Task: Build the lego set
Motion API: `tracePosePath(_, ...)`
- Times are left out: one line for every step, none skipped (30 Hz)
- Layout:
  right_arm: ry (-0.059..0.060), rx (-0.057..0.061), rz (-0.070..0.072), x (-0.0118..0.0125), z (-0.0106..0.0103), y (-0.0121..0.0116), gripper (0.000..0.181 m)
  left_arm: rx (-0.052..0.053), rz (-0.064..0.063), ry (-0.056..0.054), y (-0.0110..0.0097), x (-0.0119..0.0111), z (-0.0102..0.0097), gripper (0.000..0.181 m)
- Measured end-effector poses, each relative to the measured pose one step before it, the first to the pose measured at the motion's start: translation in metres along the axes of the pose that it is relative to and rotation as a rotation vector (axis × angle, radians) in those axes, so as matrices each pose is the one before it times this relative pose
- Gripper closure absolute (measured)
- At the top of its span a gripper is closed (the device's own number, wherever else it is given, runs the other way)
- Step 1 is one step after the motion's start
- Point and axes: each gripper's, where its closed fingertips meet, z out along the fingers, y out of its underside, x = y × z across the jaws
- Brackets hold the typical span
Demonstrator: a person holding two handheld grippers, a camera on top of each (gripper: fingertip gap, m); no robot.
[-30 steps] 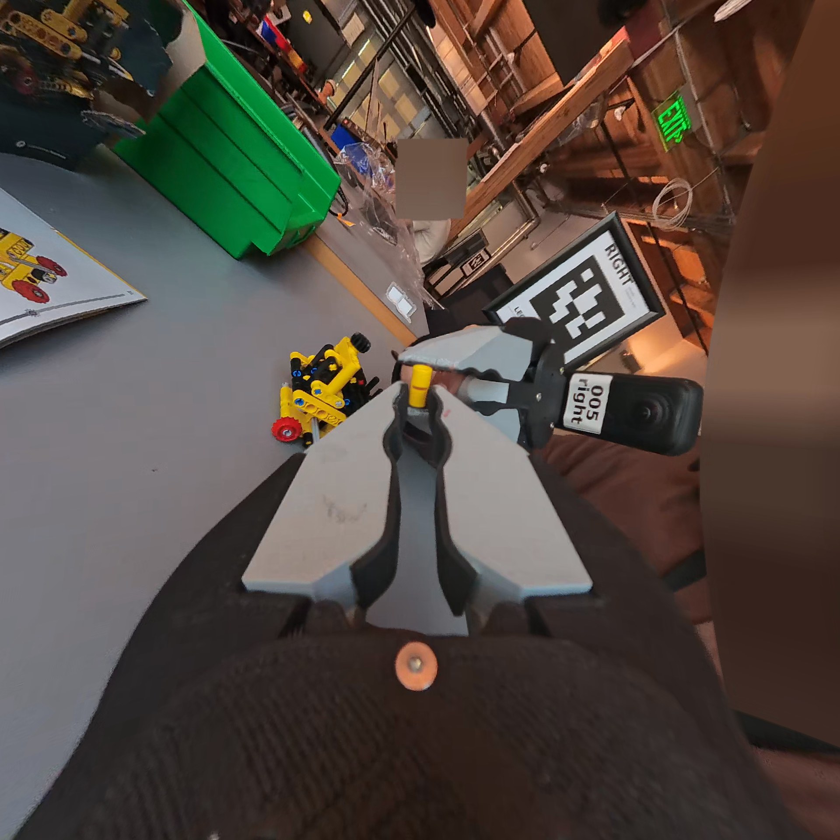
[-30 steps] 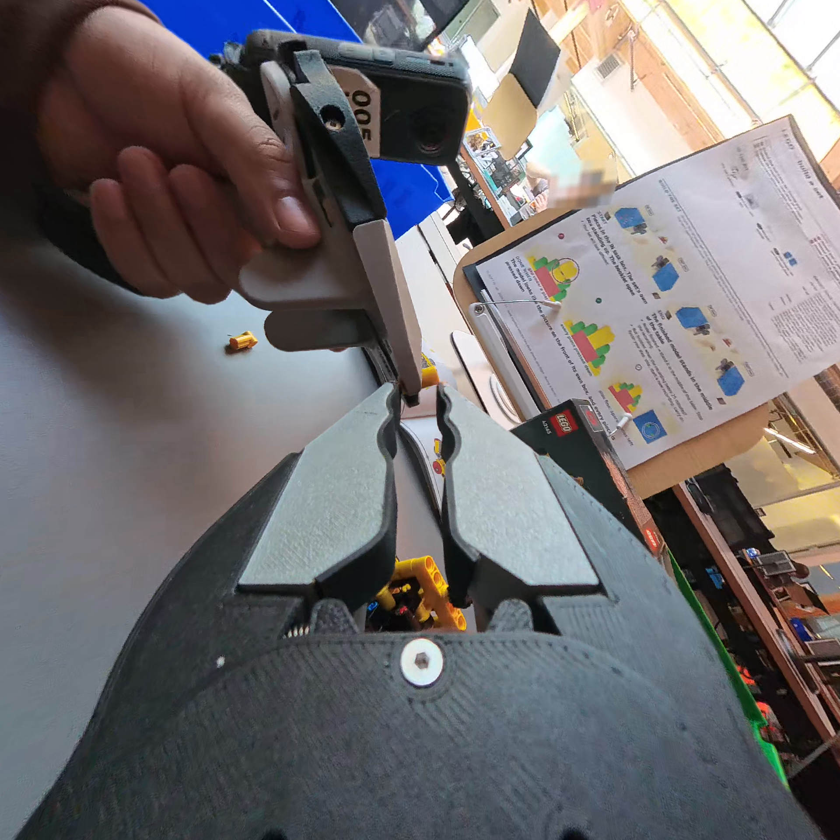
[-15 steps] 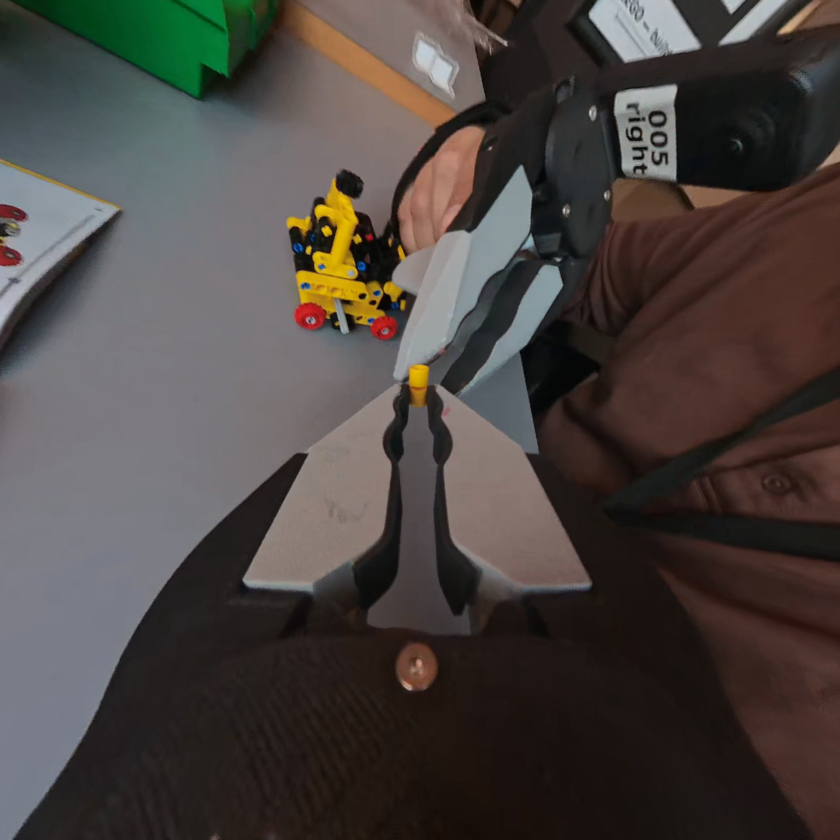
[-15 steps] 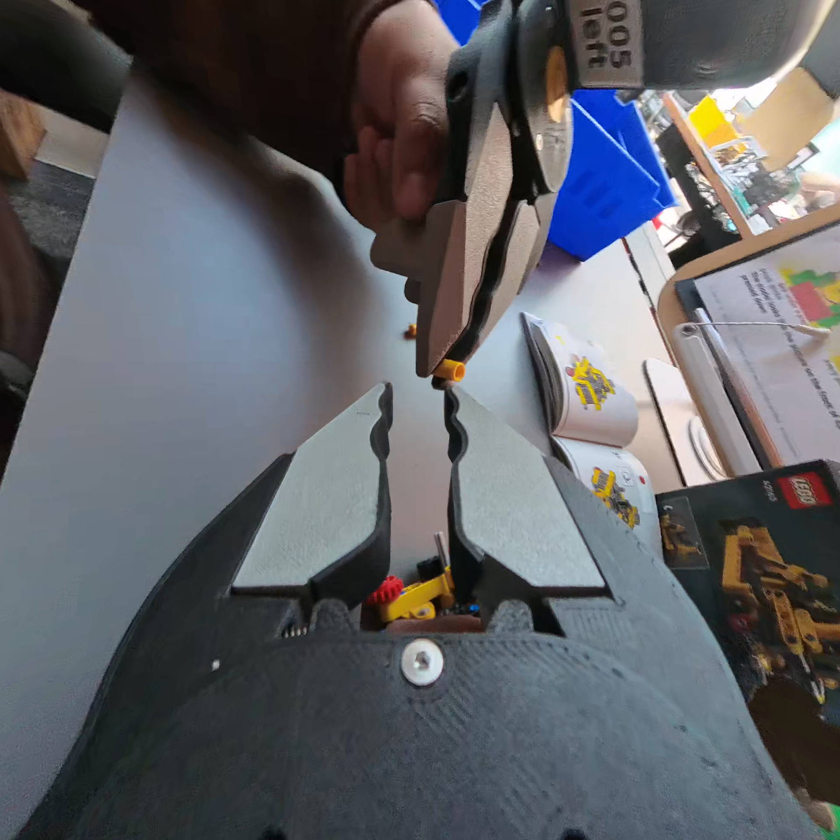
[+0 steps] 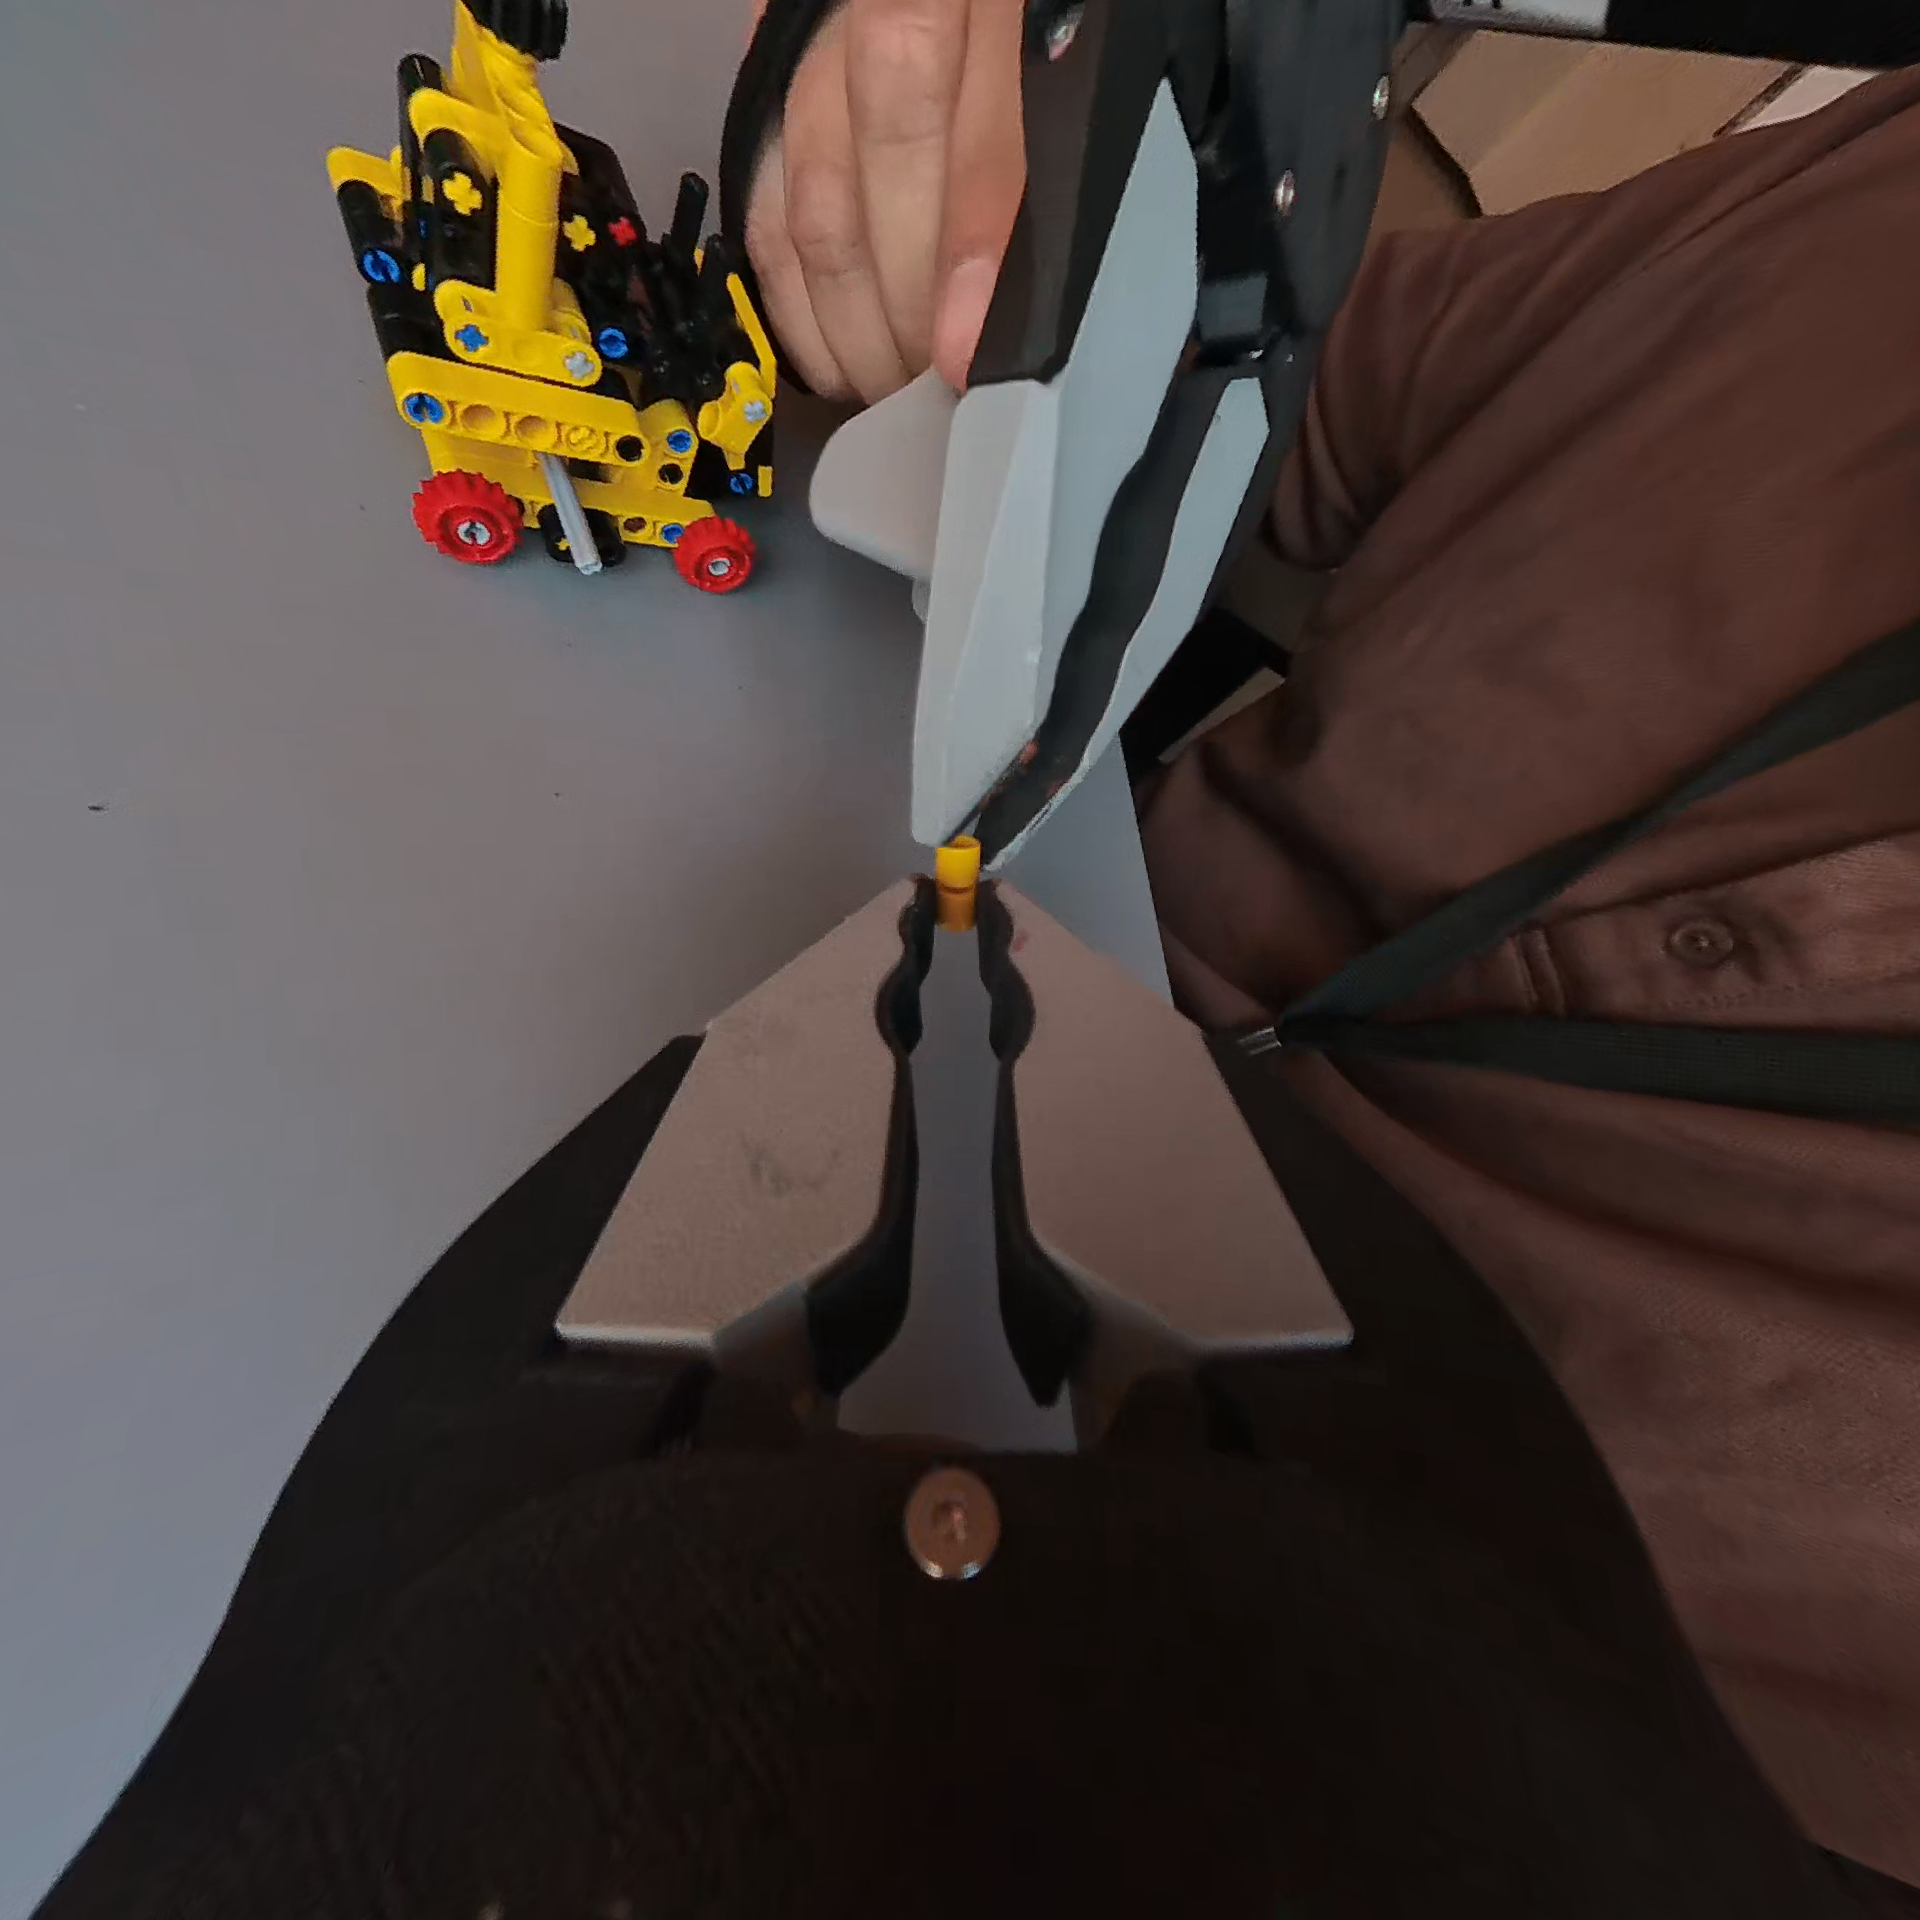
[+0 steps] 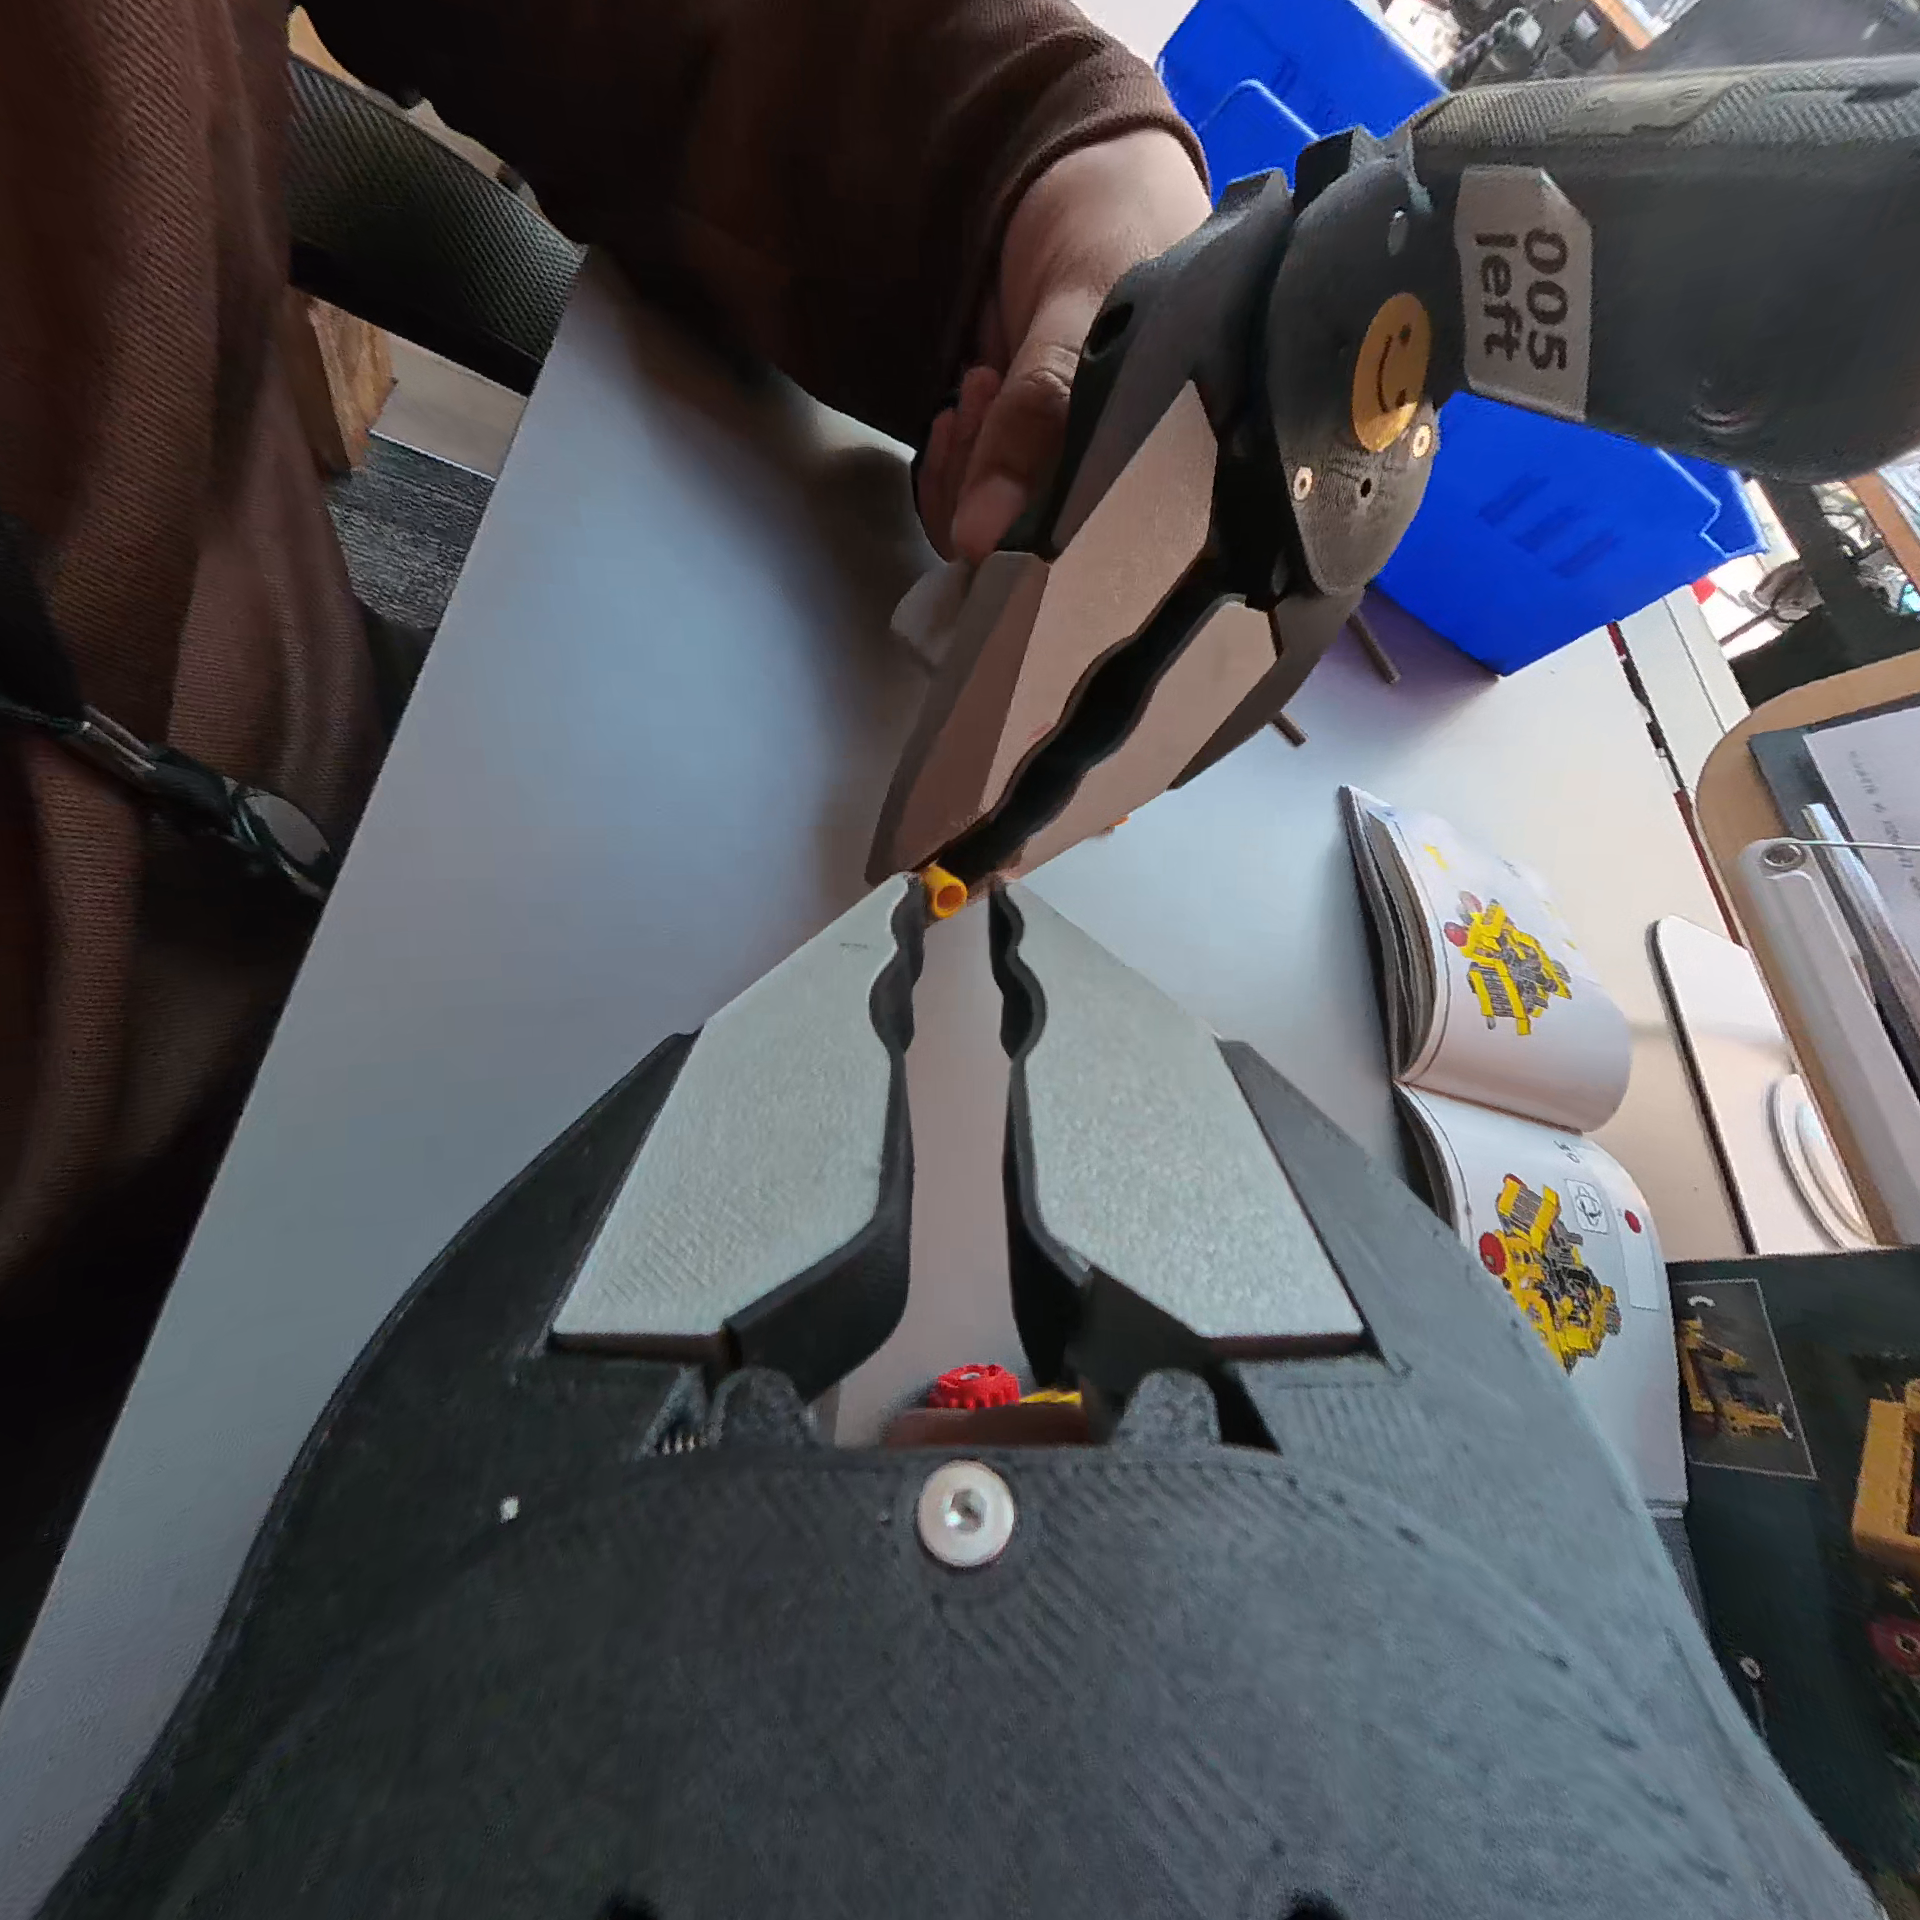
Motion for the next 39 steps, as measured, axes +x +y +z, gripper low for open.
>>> tracePosePath(-0.0059,-0.0052,-0.0055,-0.00150,0.00059,0.00095,0.175,-0.0039,-0.0004,-0.0029,0.00067,-0.00058,0.00054,0.176)
tracePosePath(0.0040,-0.0080,-0.0068,0.00000,0.00049,0.00129,0.177,0.0005,0.0002,-0.0084,-0.00007,-0.00164,-0.00006,0.176)
tracePosePath(0.0101,-0.0053,-0.0092,0.00110,-0.00020,0.00059,0.177,0.0040,-0.0026,-0.0038,-0.00070,-0.00096,-0.00060,0.176)
tracePosePath(0.0106,0.0012,-0.0087,0.00125,-0.00100,-0.00025,0.177,0.0087,-0.0004,0.0009,-0.00151,-0.00008,-0.00088,0.177)
tracePosePath(0.0131,0.0054,-0.0058,0.00206,-0.00174,-0.00070,0.177,0.0136,0.0086,-0.0020,-0.00246,0.00024,-0.00095,0.176)
tracePosePath(0.0176,0.0057,-0.0028,0.00317,-0.00207,-0.00065,0.177,0.0198,0.0069,-0.0087,-0.00356,-0.00058,-0.00148,0.176)
tracePosePath(0.0204,0.0048,-0.0030,0.00357,-0.00190,-0.00030,0.178,0.0212,-0.0034,-0.0070,-0.00400,-0.00083,-0.00196,0.176)
tracePosePath(0.0209,0.0049,-0.0058,0.00372,-0.00171,-0.00028,0.178,0.0221,-0.0007,-0.0069,-0.00405,-0.00078,-0.00228,0.176)
tracePosePath(0.0204,0.0054,-0.0075,0.00346,-0.00152,-0.00041,0.178,0.0221,0.0100,-0.0087,-0.00400,-0.00059,-0.00220,0.176)
tracePosePath(0.0179,0.0049,-0.0049,0.00307,-0.00132,-0.00054,0.178,0.0198,0.0206,-0.0113,-0.00379,-0.00040,-0.00194,0.176)
tracePosePath(0.0148,0.0022,-0.0008,0.00268,-0.00110,-0.00017,0.178,0.0172,0.0189,-0.0142,-0.00313,-0.00084,-0.00157,0.176)
tracePosePath(0.0106,-0.0008,0.0013,0.00212,-0.00059,0.00040,0.178,0.0122,0.0109,-0.0132,-0.00246,-0.00113,-0.00114,0.176)
tracePosePath(0.0079,-0.0029,0.0014,0.00158,-0.00021,0.00083,0.178,0.0087,0.0088,-0.0137,-0.00191,-0.00132,-0.00087,0.176)
tracePosePath(0.0044,-0.0044,0.0013,0.00105,-0.00017,0.00107,0.178,0.0075,0.0126,-0.0163,-0.00160,-0.00165,-0.00071,0.176)
tracePosePath(-0.0006,-0.0038,0.0042,0.00038,0.00010,0.00131,0.178,0.0057,0.0153,-0.0151,-0.00112,-0.00129,-0.00047,0.176)
tracePosePath(-0.0035,-0.0013,0.0116,0.00012,0.00026,0.00103,0.178,0.0041,0.0185,-0.0150,-0.00068,-0.00101,-0.00013,0.176)
tracePosePath(-0.0070,-0.0015,0.0202,0.00015,0.00039,0.00094,0.178,0.0009,0.0187,-0.0177,-0.00003,-0.00122,0.00024,0.176)
tracePosePath(-0.0116,-0.0019,0.0242,-0.00021,0.00032,0.00079,0.177,0.0003,0.0188,-0.0221,-0.00008,-0.00172,0.00063,0.176)
tracePosePath(-0.0133,0.0011,0.0225,-0.00055,0.00054,0.00010,0.173,0.0010,0.0215,-0.0200,-0.00053,-0.00114,0.00063,0.176)
tracePosePath(-0.0116,0.0039,0.0190,-0.00063,0.00059,-0.00051,0.170,-0.0010,0.0270,-0.0150,-0.00063,0.00014,0.00057,0.176)
tracePosePath(-0.0055,0.0011,0.0175,-0.00003,0.00082,-0.00021,0.168,-0.0016,0.0275,-0.0159,-0.00071,0.00021,0.00050,0.176)
tracePosePath(-0.0011,-0.0052,0.0158,0.00067,0.00109,0.00075,0.168,-0.0080,0.0227,-0.0204,0.00034,-0.00069,0.00066,0.176)
tracePosePath(-0.0051,-0.0070,0.0090,-0.00031,0.00096,0.00098,0.168,-0.0146,0.0199,-0.0230,0.00160,-0.00134,0.00098,0.176)
tracePosePath(-0.0096,-0.0021,0.0007,-0.00150,0.00056,0.00035,0.168,-0.0175,0.0207,-0.0149,0.00225,-0.00030,0.00113,0.176)
tracePosePath(-0.0069,0.0013,-0.0038,-0.00146,0.00015,-0.00023,0.170,-0.0106,0.0202,-0.0066,0.00144,0.00083,0.00116,0.176)
tracePosePath(-0.0024,-0.0010,-0.0047,-0.00067,0.00001,0.00013,0.173,-0.0057,0.0153,-0.0032,0.00069,0.00110,0.00093,0.176)
tracePosePath(-0.0014,-0.0018,-0.0013,-0.00013,0.00001,0.00054,0.173,-0.0042,0.0081,-0.0065,0.00034,-0.00022,0.00044,0.176)
tracePosePath(0.0004,-0.0002,0.0051,0.00057,0.00021,0.00048,0.173,-0.0022,0.0032,-0.0055,0.00023,-0.00067,-0.00015,0.176)
tracePosePath(0.0020,-0.0002,0.0089,0.00118,-0.00006,0.00033,0.174,0.0024,0.0038,-0.0063,-0.00036,-0.00090,-0.00050,0.176)
tracePosePath(0.0016,0.0016,0.0104,0.00121,-0.00023,-0.00005,0.173,0.0048,0.0071,-0.0064,-0.00073,-0.00079,-0.00079,0.176)
tracePosePath(-0.0016,0.0034,0.0122,0.00077,-0.00013,-0.00012,0.173,0.0045,0.0141,-0.0078,-0.00065,-0.00067,-0.00074,0.176)
tracePosePath(-0.0040,0.0019,0.0138,0.00059,0.00000,0.00017,0.172,0.0029,0.0217,-0.0107,-0.00065,-0.00040,-0.00056,0.176)
tracePosePath(-0.0012,-0.0013,0.0123,0.00077,0.00028,0.00042,0.172,-0.0030,0.0239,-0.0175,0.00011,-0.00120,-0.00002,0.176)
tracePosePath(0.0052,-0.0039,0.0072,0.00138,0.00027,0.00076,0.172,-0.0046,0.0236,-0.0215,0.00011,-0.00153,0.00025,0.177)
tracePosePath(0.0087,-0.0049,0.0025,0.00169,0.00020,0.00079,0.172,-0.0055,0.0265,-0.0231,0.00007,-0.00148,0.00043,0.177)
tracePosePath(0.0049,-0.0052,0.0005,0.00085,0.00015,0.00090,0.173,-0.0048,0.0269,-0.0203,0.00024,-0.00106,0.00038,0.177)
tracePosePath(0.0015,-0.0044,0.0010,0.00043,0.00022,0.00082,0.173,-0.0046,0.0145,-0.0121,0.00028,-0.00050,0.00032,0.177)
tracePosePath(-0.0013,-0.0025,0.0006,-0.00010,0.00011,0.00049,0.173,-0.0027,-0.0021,-0.0007,0.00035,-0.00002,0.00043,0.176)
tracePosePath(-0.0011,-0.0005,-0.0006,-0.00010,0.00006,0.00027,0.173,0.0011,-0.0138,0.0080,0.00019,0.00044,0.00013,0.177)
